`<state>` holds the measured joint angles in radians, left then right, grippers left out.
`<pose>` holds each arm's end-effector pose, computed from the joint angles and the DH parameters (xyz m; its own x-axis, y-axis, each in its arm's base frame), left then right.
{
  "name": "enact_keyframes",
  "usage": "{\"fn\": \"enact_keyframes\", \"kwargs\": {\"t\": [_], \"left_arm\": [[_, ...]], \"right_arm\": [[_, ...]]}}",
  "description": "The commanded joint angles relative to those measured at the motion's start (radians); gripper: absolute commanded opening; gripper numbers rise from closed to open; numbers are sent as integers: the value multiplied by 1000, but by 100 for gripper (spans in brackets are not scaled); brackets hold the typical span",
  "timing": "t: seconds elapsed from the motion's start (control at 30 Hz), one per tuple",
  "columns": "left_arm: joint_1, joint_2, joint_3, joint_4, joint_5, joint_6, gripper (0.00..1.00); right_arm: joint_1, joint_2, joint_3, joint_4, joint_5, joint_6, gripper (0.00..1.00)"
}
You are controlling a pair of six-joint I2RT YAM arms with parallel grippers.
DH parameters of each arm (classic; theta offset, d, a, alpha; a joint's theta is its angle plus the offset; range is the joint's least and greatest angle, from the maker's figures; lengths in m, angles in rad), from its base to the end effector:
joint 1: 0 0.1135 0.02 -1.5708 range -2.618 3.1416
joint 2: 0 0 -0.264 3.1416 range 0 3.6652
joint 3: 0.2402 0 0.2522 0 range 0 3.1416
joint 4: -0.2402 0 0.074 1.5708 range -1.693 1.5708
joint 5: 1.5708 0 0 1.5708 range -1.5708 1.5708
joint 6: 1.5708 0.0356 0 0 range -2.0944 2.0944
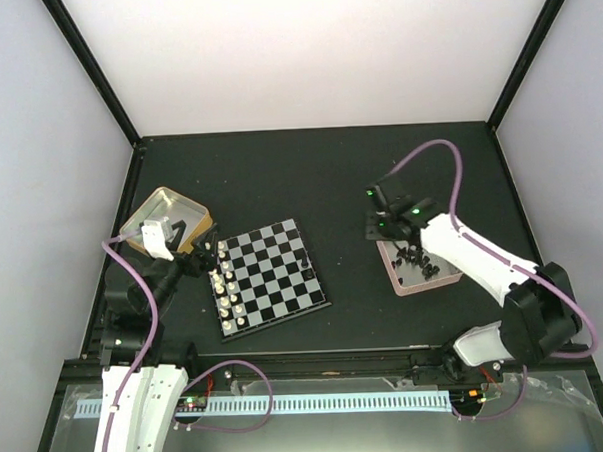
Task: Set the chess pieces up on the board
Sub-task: Pick up the chess piece from the storage box.
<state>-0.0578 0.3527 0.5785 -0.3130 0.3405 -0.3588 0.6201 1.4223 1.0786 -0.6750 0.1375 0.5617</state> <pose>0.1038 -0.0179 0.3086 -0.2172 -0.3190 -0.9226 0.3314 0.8649 -0.3770 0.2381 0.1640 0.2555 -0.8619 0.0329 -0.5061 -0.0686 0.9812 0.1806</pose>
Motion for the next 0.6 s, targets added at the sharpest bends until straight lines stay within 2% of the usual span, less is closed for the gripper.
{"fn": "enact_keyframes", "kwargs": {"t": [0.0,0.2,0.57], "left_arm": [[9,-5,10,10,-10,14,99],[9,6,17,4,-7,15,99],[9,8,14,5,-5,16,99]], "right_arm": [[-169,-52,-111,-18,89,3,29],[-310,-64,-212,18,51,-32,24],[-366,-18,-268,35,31,-37,20]]}}
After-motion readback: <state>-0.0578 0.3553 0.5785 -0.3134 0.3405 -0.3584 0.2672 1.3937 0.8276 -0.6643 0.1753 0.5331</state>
